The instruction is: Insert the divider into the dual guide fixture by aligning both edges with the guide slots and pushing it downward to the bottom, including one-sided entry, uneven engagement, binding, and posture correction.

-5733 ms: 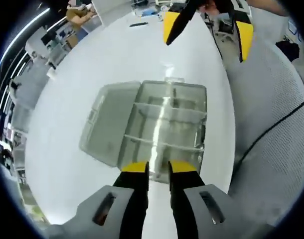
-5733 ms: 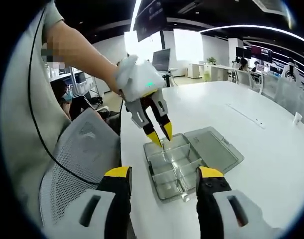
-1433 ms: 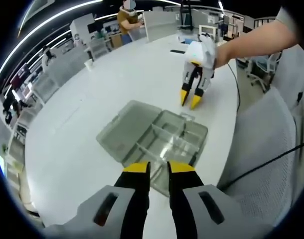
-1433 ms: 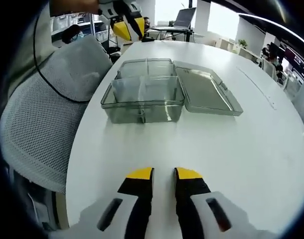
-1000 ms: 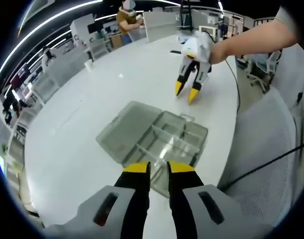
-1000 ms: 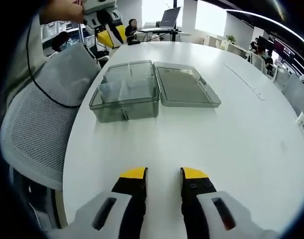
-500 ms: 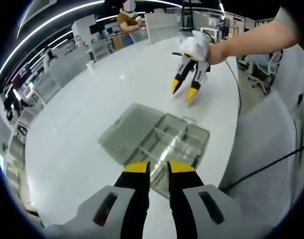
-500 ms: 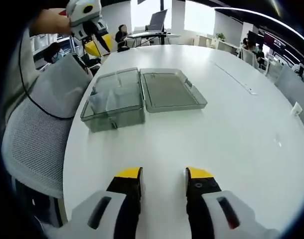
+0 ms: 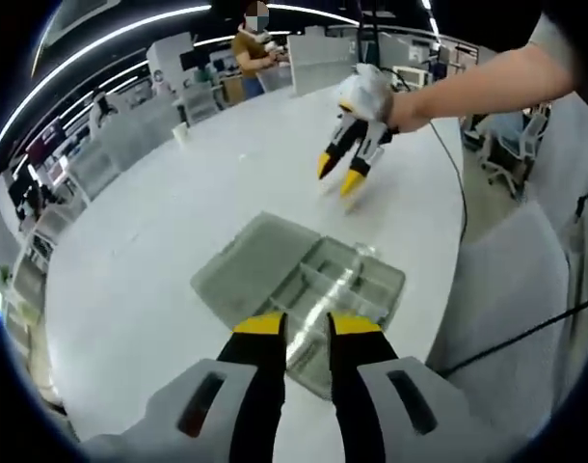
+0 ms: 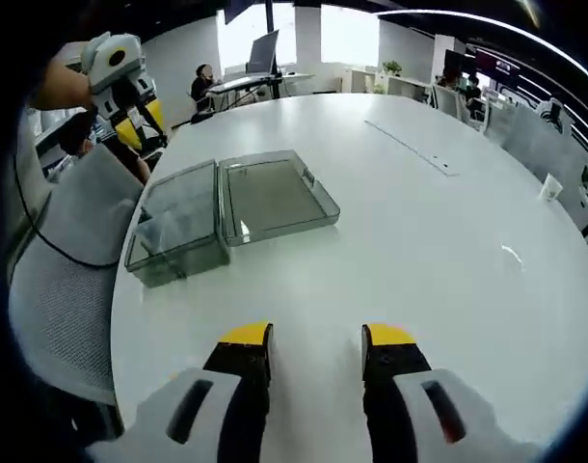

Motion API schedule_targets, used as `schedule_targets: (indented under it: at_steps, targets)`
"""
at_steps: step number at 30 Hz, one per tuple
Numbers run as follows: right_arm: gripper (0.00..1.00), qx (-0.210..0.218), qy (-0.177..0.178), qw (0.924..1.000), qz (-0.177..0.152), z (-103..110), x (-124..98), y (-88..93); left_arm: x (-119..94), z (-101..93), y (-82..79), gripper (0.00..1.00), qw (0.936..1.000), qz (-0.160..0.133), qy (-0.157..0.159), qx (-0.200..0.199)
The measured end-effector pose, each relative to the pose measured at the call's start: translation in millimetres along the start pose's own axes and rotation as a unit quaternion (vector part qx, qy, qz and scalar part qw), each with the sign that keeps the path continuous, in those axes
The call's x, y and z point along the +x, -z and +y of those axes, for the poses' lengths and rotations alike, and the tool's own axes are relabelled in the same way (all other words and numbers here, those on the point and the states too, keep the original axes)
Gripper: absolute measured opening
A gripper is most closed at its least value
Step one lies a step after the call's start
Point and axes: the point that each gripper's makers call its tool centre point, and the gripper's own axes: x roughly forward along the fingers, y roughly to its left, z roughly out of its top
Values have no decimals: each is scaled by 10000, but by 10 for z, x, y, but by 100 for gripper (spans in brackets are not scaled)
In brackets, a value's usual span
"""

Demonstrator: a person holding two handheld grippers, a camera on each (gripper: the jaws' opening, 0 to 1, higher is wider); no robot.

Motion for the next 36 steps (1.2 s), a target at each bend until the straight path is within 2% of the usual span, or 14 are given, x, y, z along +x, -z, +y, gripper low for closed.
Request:
schedule_targets:
  at_steps: [21, 29, 34, 36]
  targets:
    - [38, 572, 559, 9968, -66, -671, 89, -317, -17, 162, -130, 22, 9987, -293, -66, -409]
    - [39, 835, 932, 9920, -160, -1004, 138, -447, -25, 206, -117, 23, 9981, -339, -66, -514]
    - [40, 1099, 1307, 9850, -251, -1242, 172, -520, -37, 253, -102, 23, 9977, -355, -81, -578]
    - [40, 1165, 1411, 9828, -263, -1269, 173, -554, -39, 258, -103, 24, 9976, -365, -73, -585]
